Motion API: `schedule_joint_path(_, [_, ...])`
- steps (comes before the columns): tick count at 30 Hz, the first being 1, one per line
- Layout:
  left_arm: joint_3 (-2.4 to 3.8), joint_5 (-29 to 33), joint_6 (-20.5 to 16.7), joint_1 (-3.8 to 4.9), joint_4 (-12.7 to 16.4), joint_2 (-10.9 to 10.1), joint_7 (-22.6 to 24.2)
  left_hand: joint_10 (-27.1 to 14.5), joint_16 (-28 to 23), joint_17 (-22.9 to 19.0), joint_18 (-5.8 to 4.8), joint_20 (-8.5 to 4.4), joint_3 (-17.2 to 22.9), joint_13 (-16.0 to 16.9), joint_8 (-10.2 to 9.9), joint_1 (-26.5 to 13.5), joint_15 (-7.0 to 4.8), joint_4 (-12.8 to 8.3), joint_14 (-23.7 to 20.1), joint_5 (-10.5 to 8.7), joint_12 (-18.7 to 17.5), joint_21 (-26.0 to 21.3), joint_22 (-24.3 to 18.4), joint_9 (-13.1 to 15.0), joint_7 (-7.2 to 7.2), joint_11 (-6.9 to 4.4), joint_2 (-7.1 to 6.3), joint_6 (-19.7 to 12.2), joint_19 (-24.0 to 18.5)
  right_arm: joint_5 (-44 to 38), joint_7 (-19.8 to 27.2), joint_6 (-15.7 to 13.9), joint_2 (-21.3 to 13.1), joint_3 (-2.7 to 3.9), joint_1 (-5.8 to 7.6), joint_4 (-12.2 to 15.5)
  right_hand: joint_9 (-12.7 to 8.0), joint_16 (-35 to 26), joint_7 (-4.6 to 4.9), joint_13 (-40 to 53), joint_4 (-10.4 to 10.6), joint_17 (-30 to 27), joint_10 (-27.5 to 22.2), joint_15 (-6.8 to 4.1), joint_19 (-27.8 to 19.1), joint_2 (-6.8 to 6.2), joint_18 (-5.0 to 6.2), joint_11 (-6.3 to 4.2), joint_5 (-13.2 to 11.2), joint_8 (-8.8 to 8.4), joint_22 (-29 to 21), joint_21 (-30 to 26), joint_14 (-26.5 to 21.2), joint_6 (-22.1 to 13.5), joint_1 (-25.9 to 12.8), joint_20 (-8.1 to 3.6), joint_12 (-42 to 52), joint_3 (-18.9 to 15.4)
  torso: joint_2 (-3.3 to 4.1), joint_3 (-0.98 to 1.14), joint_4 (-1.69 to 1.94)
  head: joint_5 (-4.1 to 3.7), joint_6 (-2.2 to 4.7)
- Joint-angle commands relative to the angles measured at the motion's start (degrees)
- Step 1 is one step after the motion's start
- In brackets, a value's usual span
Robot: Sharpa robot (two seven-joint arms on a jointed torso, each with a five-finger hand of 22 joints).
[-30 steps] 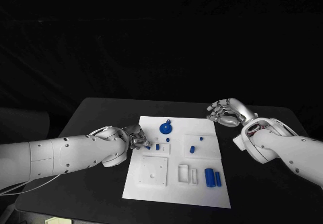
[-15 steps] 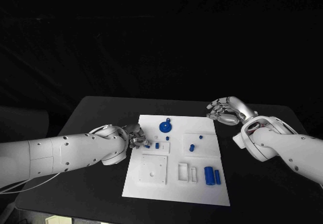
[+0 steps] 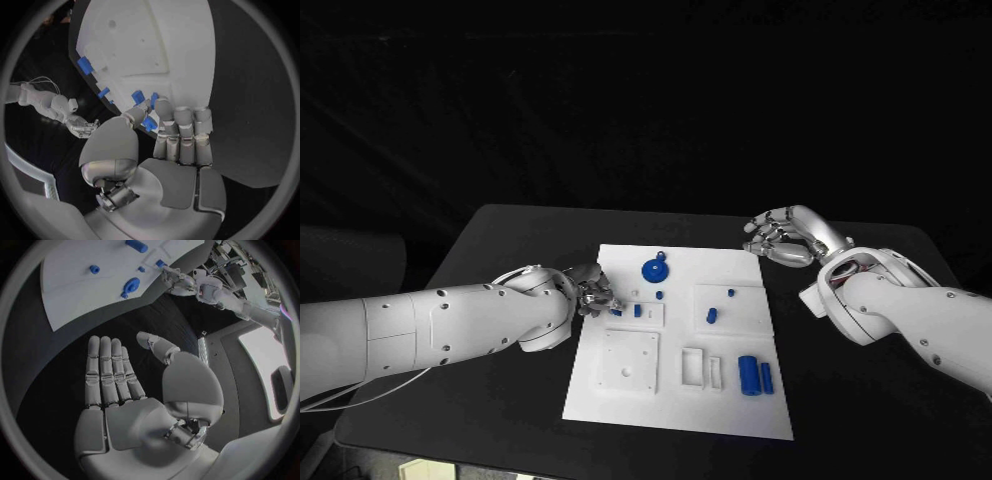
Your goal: Assemble the parts on the task board
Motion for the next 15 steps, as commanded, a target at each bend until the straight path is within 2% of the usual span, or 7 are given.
schedule_joint_path(1, [-0.03,-0.15,0.94,-0.08,0.01,0.18,0.13,0.86,0.37,0.02,0.6,-4.9,0.66,0.09,0.12,0.61,-0.26,-0.41,-0.1,0.1,-0.19,0.29,0.05,1.78,-0.82,-1.27,0.16,1.23,0.37,-0.48,0.51,0.52,0.01,0.02,0.0,0.07,-0.09,0.3,0.12,-0.08,0.05,-0.09,-0.48,0.13,-0.49,0.29,0.89,-0.05,0.3,0.36,0.07,-0.31,-0.46,0.09,-0.2,-0.04,0.21,-0.22,-0.01,0.03,-0.03,0.0,-0.01])
schedule_joint_path(5, [-0.04,-0.12,1.06,-0.09,0.01,0.16,0.41,0.91,0.38,0.05,0.58,-4.89,0.51,0.16,0.08,0.39,-0.22,-0.24,-0.12,-0.52,-0.18,0.27,0.1,1.76,-0.8,-1.2,-0.64,1.37,0.35,-0.48,0.5,0.58,0.0,0.02,0.0,0.06,-0.1,0.32,0.12,-0.11,0.08,-0.11,-0.48,0.13,-0.48,0.32,0.89,-0.05,0.3,0.37,0.07,-0.31,-0.46,0.09,-0.22,-0.03,0.23,-0.22,0.01,0.07,-0.06,-0.04,-0.06])
schedule_joint_path(10, [-0.04,-0.2,1.41,-0.09,0.01,0.23,0.56,1.0,0.41,0.09,0.57,-4.91,0.13,0.29,0.37,-0.8,-0.17,1.05,-0.09,-0.58,-0.17,0.16,0.13,1.88,-0.97,-1.25,-2.89,1.95,0.42,-0.48,0.49,0.58,-0.07,0.02,0.0,0.12,-0.11,0.33,0.12,-0.13,0.1,-0.12,-0.47,0.13,-0.47,0.34,0.89,-0.05,0.3,0.38,0.08,-0.31,-0.46,0.1,-0.23,-0.03,0.25,-0.21,0.01,0.06,-0.04,-0.05,-0.06])
schedule_joint_path(15, [-0.04,-0.42,1.49,-0.09,0.0,0.23,0.58,1.09,0.44,0.13,0.62,-4.94,0.22,0.38,0.54,-1.0,-0.18,1.71,-0.05,-0.57,-0.12,0.14,0.15,1.97,-1.05,-1.26,-4.0,2.18,0.52,-0.48,0.49,0.62,-0.09,0.02,0.0,0.1,-0.12,0.34,0.12,-0.15,0.1,-0.14,-0.48,0.13,-0.47,0.33,0.89,-0.05,0.29,0.39,0.08,-0.32,-0.46,0.1,-0.23,-0.03,0.27,-0.21,0.0,0.06,-0.06,-0.04,-0.11])
